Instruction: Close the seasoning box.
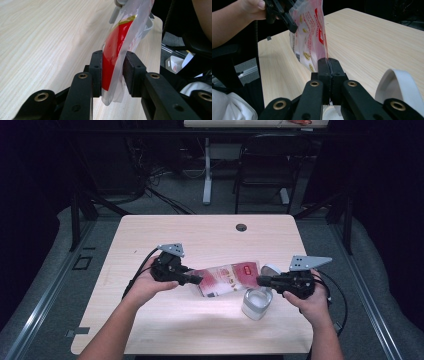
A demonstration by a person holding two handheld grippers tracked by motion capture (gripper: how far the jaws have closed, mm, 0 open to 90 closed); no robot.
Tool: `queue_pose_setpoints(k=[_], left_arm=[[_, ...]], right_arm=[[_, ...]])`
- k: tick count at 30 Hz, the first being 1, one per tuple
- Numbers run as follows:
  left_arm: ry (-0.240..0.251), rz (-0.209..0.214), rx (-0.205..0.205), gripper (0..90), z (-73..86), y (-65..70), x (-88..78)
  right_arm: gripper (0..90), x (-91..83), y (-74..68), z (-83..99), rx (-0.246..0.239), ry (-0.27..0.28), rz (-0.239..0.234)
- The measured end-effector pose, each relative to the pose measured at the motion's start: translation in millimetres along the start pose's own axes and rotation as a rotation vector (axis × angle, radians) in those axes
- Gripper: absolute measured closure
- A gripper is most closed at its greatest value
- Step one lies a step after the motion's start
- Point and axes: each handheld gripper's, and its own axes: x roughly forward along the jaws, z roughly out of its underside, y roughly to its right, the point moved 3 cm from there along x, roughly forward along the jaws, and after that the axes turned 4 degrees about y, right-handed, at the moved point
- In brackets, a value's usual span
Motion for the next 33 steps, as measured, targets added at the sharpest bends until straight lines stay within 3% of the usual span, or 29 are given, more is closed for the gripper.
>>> queue_pose_setpoints(k=[13, 19, 33], left_arm=[[0.017, -0.017, -0.008, 69.2, 21.7, -1.3, -3.2], [0.037, -0.017, -0.023, 68.7, 35.7, -2.1, -4.2], [0.045, -0.032, -0.024, 67.8, 60.4, -4.6, -0.8]], right_arm=[[89.9, 10.0, -11.2, -9.8, -0.042, -0.014, 0.002], [90.0, 18.1, -14.2, -10.8, -0.035, -0.031, -0.021], [90.0, 32.6, -23.5, -14.5, -0.048, -0.077, -0.013]])
